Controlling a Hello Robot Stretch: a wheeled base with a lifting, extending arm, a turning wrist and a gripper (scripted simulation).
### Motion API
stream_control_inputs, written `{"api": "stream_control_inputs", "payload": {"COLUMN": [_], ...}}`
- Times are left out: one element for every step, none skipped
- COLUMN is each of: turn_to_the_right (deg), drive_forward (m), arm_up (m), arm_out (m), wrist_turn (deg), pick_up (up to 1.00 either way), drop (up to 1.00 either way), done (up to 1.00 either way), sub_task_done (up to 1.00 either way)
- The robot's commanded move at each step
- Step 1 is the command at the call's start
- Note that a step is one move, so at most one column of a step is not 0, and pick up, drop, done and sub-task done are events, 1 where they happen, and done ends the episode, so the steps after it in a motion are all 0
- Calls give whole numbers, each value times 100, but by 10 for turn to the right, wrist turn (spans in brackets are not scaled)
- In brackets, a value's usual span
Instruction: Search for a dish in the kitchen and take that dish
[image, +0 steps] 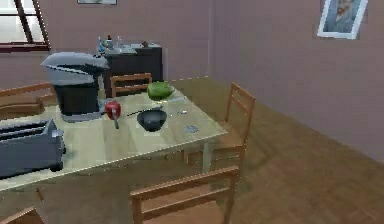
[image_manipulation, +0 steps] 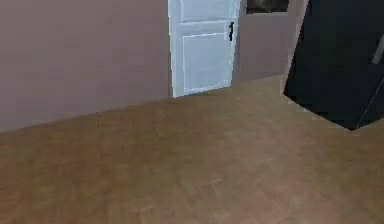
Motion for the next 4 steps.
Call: {"api": "stream_control_inputs", "payload": {"turn_to_the_right": [-450,-450,-120,390], "drive_forward": [0,0,0,0], "arm_up": [0,0,0,0], "arm_out": [0,0,0,0], "wrist_turn": [0,0,0,0], "pick_up": [0,0,0,0], "drop": [0,0,0,0], "done": [0,0,0,0], "sub_task_done": [0,0,0,0]}}
